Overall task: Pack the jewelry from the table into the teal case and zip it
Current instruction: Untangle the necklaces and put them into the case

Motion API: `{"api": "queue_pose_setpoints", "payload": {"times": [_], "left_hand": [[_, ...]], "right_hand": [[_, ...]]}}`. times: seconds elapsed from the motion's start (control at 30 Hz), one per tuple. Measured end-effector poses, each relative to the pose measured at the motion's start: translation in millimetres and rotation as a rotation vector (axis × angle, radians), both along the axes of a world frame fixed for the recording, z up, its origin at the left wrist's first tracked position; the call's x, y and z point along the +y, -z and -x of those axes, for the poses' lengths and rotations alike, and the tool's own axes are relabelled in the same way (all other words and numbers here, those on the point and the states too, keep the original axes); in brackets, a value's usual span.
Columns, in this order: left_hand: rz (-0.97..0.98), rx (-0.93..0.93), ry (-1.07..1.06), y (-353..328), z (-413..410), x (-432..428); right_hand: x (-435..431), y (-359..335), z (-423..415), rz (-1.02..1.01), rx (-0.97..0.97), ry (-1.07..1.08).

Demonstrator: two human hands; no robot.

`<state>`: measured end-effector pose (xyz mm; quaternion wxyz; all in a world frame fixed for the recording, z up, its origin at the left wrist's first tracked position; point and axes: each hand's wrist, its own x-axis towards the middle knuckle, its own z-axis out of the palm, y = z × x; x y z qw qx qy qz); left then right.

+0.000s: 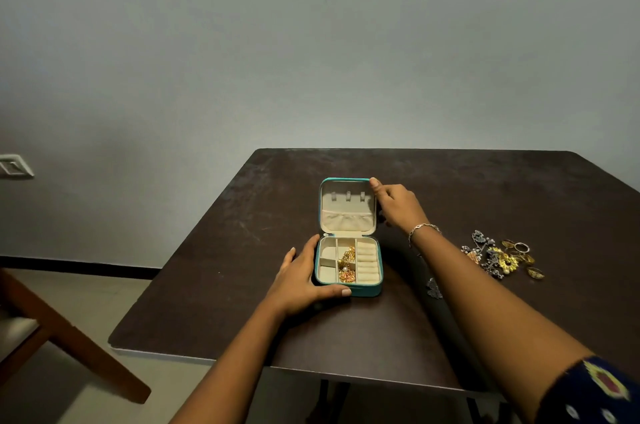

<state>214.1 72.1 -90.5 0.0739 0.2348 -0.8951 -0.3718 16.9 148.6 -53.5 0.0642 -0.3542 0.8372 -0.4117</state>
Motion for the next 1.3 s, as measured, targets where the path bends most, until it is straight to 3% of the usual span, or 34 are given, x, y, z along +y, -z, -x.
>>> {"api": "queue_pose_setpoints", "payload": {"times": [0.3, 0.53, 0.7, 1.03, 1.3], "left_hand": [[-0.014, 0.017, 0.003, -2.6, -1.3, 1.1], [-0.048, 0.020, 0.001, -1.4, -1.8, -1.8], [-0.030, 0.030, -0.046, 3.2, -0.1, -3.0], [0.037, 0.069, -0.085, 13.7, -3.2, 10.1], [0.135, 0.114, -0.063, 18.8, -2.3, 16.5]], "right_hand": [[-4.3, 17.0, 8.6, -0.186, -0.165, -0.014], [45.9, 12.3, -0.2, 0.122, -0.061, 0.038], [96.5, 10.7, -21.2, 0.191, 0.085, 0.088], [96.3, 25.0, -48.0, 0.116, 0.118, 0.031], [52.2, 16.5, -66.5, -0.134, 0.220, -0.161]]}}
